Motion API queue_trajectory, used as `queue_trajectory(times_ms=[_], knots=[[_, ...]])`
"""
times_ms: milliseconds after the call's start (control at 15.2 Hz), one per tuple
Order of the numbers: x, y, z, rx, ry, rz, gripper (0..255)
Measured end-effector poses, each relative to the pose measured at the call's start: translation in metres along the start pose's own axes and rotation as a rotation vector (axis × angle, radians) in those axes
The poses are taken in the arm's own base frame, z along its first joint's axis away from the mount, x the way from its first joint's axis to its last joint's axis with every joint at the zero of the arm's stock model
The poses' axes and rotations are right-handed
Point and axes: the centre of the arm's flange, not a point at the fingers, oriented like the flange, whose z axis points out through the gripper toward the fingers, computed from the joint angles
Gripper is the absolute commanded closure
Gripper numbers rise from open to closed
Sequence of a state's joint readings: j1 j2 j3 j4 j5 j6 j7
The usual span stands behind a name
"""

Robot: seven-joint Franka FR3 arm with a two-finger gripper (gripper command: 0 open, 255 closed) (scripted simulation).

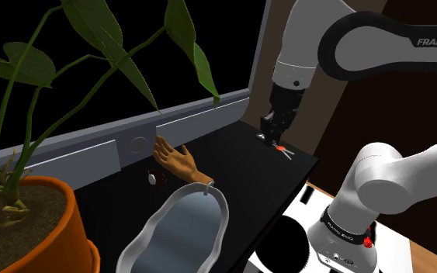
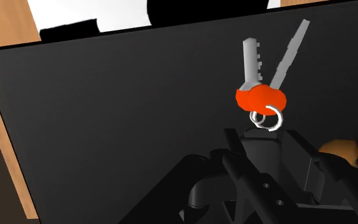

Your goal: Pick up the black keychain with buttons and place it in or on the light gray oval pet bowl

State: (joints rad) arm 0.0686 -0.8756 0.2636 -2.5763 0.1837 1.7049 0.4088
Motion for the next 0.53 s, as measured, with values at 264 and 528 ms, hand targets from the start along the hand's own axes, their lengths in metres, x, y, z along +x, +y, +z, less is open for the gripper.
queue_trajectory(times_ms=[264,528], knots=[[-0.002,-0.055,-0.004,0.001,0.000,0.000,255],[-0.003,-0.105,-0.008,0.000,0.000,0.000,255]])
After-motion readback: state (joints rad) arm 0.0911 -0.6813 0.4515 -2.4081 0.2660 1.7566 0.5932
